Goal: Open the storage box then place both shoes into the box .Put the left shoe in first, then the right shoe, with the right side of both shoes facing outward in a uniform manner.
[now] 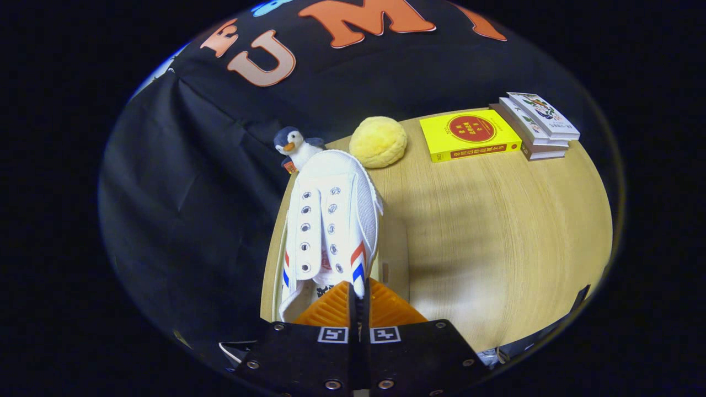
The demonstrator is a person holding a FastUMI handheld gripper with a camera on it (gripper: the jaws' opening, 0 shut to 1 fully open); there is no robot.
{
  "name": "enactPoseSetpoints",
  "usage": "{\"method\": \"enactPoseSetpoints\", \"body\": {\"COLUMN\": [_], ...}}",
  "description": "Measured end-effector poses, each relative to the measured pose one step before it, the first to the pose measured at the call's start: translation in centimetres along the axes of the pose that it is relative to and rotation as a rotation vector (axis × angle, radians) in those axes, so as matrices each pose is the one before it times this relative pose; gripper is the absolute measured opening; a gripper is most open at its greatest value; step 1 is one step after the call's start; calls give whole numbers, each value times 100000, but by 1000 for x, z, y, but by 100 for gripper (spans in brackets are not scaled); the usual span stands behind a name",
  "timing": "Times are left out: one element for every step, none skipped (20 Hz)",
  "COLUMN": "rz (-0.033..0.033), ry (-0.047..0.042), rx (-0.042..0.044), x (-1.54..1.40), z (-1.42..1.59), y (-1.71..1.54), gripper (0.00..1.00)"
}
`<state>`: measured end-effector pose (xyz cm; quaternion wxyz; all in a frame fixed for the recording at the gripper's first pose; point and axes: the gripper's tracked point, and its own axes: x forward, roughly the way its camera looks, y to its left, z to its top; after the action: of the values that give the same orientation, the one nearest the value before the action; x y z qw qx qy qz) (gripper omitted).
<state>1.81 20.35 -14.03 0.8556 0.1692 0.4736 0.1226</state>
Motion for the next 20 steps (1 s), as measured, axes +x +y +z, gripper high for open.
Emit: {"method": "enactPoseSetpoints", "body": {"rz": [-720, -708, -774, -1262, -1959, -3063, -3340, -2835, -2411, -1815, -1627, -1348, -1319, 162, 1518, 1719, 1444, 493, 261, 748], "ry": [852, 288, 833, 965, 879, 667, 592, 994, 1386, 1513, 1886, 1808, 1118, -1146, -1342, -1800, -2774, -2887, -2892, -2784], "rx": [-785, -458, -16, -169, -1065, -2159, -2008, -1859, -1129, -691, -688, -314, -907, -494, -521, 972, 113, -311, -357, -3], "x": [490, 465, 484, 616, 415, 507, 438, 574, 758, 564, 568, 508, 267, 46, 250, -471, -863, -658, -751, -900], "z": [-330, -244, -324, -398, -290, -281, -391, -370, -523, -458, -540, -353, -361, 101, 316, 362, 923, 983, 933, 1016], "y": [545, 504, 397, 325, 79, -67, -95, -83, -150, -2, 20, 59, -59, 356, 512, 526, 300, -17, -219, -262], "gripper": [0, 0, 0, 0, 0, 0, 0, 0, 0, 0, 0, 0, 2, 4, 8, 24, 30, 45, 58, 84]}}
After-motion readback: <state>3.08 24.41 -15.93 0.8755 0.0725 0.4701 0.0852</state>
